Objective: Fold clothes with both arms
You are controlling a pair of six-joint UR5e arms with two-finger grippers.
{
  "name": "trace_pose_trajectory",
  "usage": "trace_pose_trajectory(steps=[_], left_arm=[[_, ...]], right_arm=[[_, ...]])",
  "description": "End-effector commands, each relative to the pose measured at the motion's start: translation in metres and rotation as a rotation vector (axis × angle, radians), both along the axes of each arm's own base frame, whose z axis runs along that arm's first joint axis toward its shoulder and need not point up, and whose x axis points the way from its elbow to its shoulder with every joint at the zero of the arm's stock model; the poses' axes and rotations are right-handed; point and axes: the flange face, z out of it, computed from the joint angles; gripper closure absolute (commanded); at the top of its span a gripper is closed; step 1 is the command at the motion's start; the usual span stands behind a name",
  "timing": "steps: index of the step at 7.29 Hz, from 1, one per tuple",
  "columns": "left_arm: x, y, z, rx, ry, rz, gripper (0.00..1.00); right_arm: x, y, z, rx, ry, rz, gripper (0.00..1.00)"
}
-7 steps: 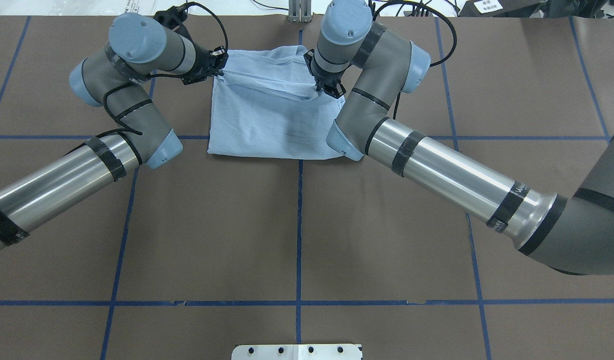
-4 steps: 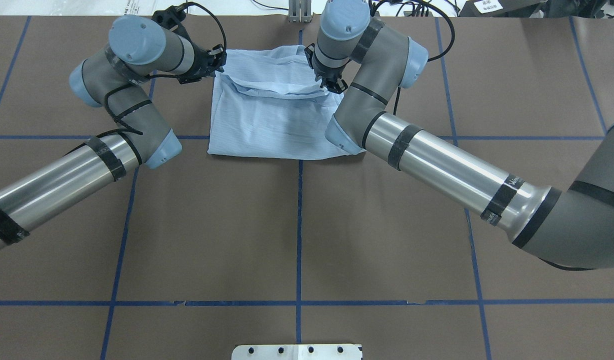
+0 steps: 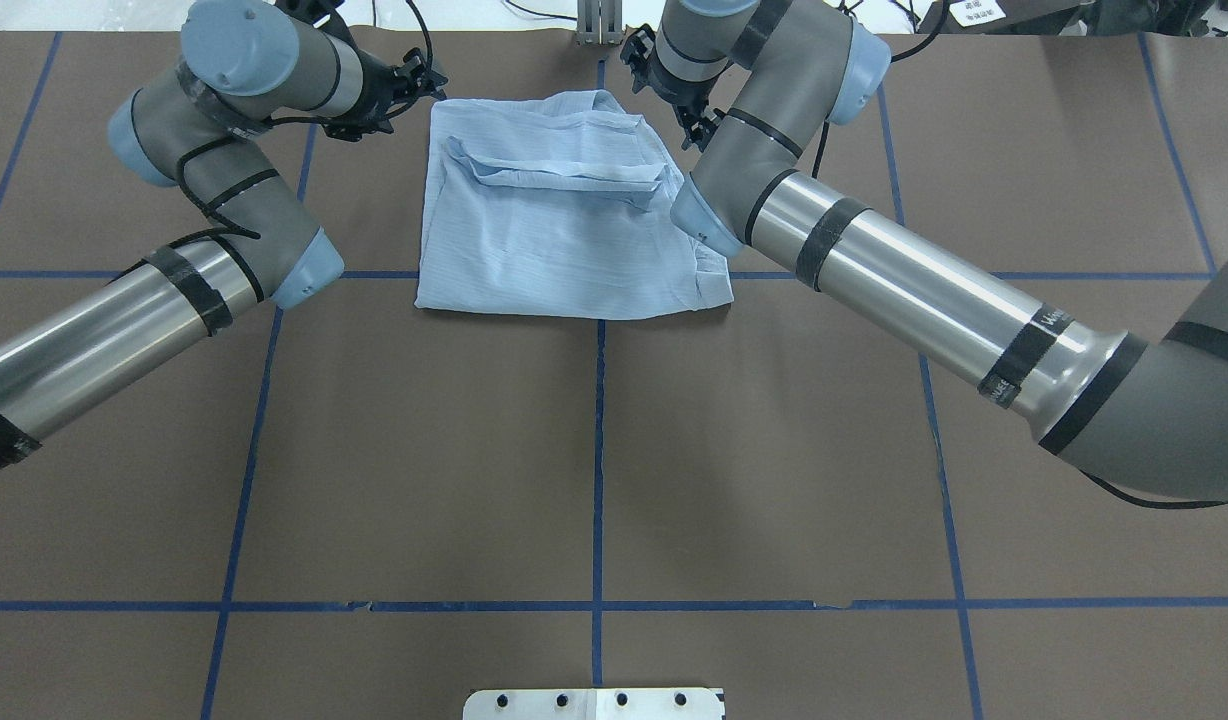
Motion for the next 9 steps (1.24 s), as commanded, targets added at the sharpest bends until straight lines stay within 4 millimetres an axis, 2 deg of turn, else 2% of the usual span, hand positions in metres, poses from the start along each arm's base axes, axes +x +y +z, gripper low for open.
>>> trace_pose_trajectory(steps=[1,2,3,4,5,6,7,8,9], left_arm=[[-0.066,0.004,0.006,0.062,0.018,0.113,0.16],[-0.105,0.016,0.018,0.121,0.007,0.143,0.16],[-0.142,0.042,0.033,0.218,-0.031,0.188,0.16],[-0.174,0.054,0.044,0.245,-0.028,0.230,0.14],[-0.207,0.064,0.066,0.304,-0.064,0.286,0.12],[-0.253,0.080,0.106,0.392,-0.139,0.348,0.04],[-0.307,0.090,0.139,0.451,-0.203,0.371,0.04],[-0.353,0.098,0.171,0.494,-0.293,0.378,0.04],[-0.395,0.105,0.194,0.540,-0.388,0.400,0.01]], right_arm=[[0.041,-0.005,0.001,0.023,-0.030,-0.061,0.00],[0.074,0.010,0.023,0.012,-0.018,-0.097,0.00],[0.112,0.036,0.061,0.080,0.037,-0.185,0.00],[0.157,0.058,0.094,0.144,0.093,-0.242,0.00],[0.211,0.069,0.123,0.192,0.154,-0.284,0.00],[0.254,0.092,0.146,0.244,0.189,-0.367,0.00],[0.302,0.117,0.179,0.281,0.199,-0.425,0.00],[0.353,0.133,0.210,0.307,0.189,-0.468,0.00],[0.405,0.159,0.249,0.323,0.168,-0.510,0.00]])
